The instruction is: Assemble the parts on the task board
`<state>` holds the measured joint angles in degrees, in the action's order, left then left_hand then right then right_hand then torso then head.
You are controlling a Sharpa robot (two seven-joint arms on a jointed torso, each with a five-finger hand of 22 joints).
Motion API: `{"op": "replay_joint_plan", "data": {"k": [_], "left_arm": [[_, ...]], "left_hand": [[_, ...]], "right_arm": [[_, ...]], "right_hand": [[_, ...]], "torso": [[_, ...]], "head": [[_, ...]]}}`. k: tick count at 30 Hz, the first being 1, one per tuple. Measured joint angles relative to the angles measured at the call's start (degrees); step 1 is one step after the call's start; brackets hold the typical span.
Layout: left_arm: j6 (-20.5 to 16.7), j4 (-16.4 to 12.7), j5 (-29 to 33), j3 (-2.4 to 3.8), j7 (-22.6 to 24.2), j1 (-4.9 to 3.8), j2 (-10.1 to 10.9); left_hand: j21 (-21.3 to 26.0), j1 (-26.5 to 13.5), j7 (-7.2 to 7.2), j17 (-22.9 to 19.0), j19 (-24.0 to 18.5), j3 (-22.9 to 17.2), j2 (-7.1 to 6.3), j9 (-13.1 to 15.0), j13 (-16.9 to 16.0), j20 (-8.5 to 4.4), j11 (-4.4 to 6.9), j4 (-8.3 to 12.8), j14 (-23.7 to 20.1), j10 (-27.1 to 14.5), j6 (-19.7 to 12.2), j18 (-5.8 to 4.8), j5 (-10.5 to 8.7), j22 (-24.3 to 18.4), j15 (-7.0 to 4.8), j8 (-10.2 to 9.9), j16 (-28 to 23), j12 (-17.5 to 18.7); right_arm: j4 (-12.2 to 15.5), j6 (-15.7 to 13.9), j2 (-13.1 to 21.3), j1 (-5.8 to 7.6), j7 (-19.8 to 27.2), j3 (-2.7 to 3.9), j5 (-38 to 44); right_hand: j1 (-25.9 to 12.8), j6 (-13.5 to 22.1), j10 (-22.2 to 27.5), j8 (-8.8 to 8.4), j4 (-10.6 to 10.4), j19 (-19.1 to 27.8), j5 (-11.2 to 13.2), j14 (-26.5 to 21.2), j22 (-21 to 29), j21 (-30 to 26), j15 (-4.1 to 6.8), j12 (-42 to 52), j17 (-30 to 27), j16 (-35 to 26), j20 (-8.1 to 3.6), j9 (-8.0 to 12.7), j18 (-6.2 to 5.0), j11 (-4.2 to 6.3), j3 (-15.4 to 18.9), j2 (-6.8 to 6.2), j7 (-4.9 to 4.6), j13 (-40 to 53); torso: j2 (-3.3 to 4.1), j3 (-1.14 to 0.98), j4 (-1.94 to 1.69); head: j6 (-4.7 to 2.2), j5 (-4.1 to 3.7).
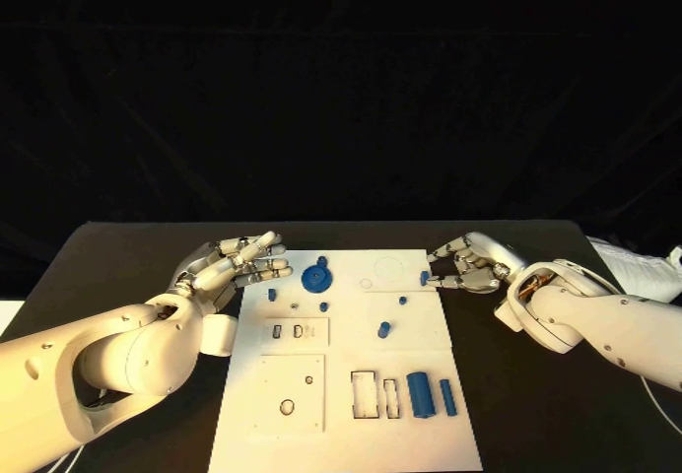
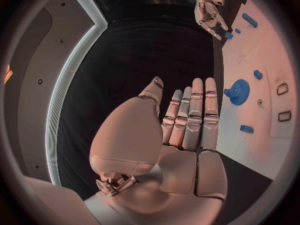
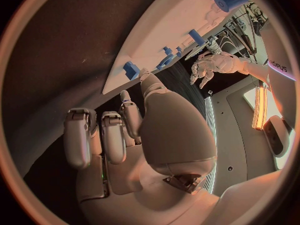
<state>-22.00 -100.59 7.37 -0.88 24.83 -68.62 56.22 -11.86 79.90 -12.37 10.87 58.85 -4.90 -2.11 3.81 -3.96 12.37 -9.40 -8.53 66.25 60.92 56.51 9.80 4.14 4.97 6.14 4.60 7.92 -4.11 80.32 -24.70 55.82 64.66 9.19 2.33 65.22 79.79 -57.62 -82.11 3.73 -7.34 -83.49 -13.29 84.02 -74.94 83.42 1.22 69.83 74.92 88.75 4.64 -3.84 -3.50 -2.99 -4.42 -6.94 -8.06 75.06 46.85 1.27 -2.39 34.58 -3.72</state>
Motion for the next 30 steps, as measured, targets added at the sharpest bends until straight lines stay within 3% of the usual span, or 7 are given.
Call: {"op": "replay_joint_plan", "data": {"k": [12, 23, 27, 30], "left_arm": [[0.01, 0.19, 0.01, 0.00, -0.03, 0.00, 0.00], [0.01, 0.22, 0.02, -0.01, -0.06, 0.00, 0.02], [0.02, 0.22, 0.02, -0.01, -0.08, 0.00, 0.02], [0.02, 0.22, 0.03, -0.01, -0.09, 0.01, 0.02]], "left_hand": [[0.00, 0.00, 0.00, -0.01, 0.00, 0.00, 0.00, 0.00, 0.00, 0.00, 0.00, 0.00, 0.00, 0.00, 0.00, -0.01, 0.00, 0.00, 0.00, 0.00, 0.00, 0.00], [0.00, 0.00, 0.00, -0.01, 0.00, 0.00, 0.00, 0.00, 0.00, 0.00, 0.00, 0.00, 0.00, 0.00, 0.00, 0.00, 0.00, 0.00, 0.00, 0.00, 0.00, 0.00], [0.00, 0.00, 0.00, 0.03, 0.00, 0.00, 0.00, 0.00, 0.00, 0.00, 0.00, 0.00, 0.00, 0.00, 0.00, 0.00, 0.00, -0.05, 0.00, 0.00, 0.00, 0.00], [0.00, 0.00, 0.00, 0.08, 0.00, 0.00, 0.00, 0.00, 0.00, 0.00, 0.00, 0.00, 0.00, 0.00, 0.00, 0.00, 0.00, -0.06, 0.00, 0.00, 0.00, 0.00]], "right_arm": [[-1.16, 0.86, -1.04, -0.63, 0.39, 0.00, 0.11], [-1.79, 1.64, -2.06, -0.79, 0.53, 0.02, 0.21], [-1.95, 1.96, -2.35, -0.80, 0.57, 0.03, 0.27], [-2.08, 2.24, -2.57, -0.82, 0.57, 0.02, 0.34]], "right_hand": [[0.01, 0.20, 0.00, 0.00, 0.00, 0.00, 0.04, 0.00, 0.01, 0.00, 0.00, 0.00, -0.01, 0.00, 0.00, -0.02, 0.00, 0.00, 0.31, 0.01, 0.20, 0.02], [1.96, -2.63, -0.12, 0.68, 1.17, 0.00, 3.34, 0.00, 0.02, 0.00, -0.01, 0.64, -0.01, 0.23, 0.00, -0.42, 0.00, 0.12, -0.87, 2.00, 0.58, 0.28], [2.55, -4.39, -0.21, 1.21, 1.59, -0.03, 3.99, -0.08, 0.02, 0.17, 0.37, 0.68, -0.02, 0.23, -0.03, -0.60, 0.00, 0.65, -1.64, 3.64, 1.09, 4.51], [2.99, -5.03, -0.21, 1.34, 1.98, -0.23, 4.68, 0.10, 0.02, 0.24, 0.54, 0.68, -0.02, 0.23, -0.23, -0.65, -0.01, 0.65, -2.17, 4.09, 1.32, 6.13]], "torso": [[-0.03, 0.00, 0.01], [-0.07, 0.08, 0.01], [-0.09, 0.08, 0.01], [-0.10, 0.07, 0.01]], "head": [[0.45, 0.09], [0.58, 0.23], [0.64, 0.29], [0.66, 0.30]]}}
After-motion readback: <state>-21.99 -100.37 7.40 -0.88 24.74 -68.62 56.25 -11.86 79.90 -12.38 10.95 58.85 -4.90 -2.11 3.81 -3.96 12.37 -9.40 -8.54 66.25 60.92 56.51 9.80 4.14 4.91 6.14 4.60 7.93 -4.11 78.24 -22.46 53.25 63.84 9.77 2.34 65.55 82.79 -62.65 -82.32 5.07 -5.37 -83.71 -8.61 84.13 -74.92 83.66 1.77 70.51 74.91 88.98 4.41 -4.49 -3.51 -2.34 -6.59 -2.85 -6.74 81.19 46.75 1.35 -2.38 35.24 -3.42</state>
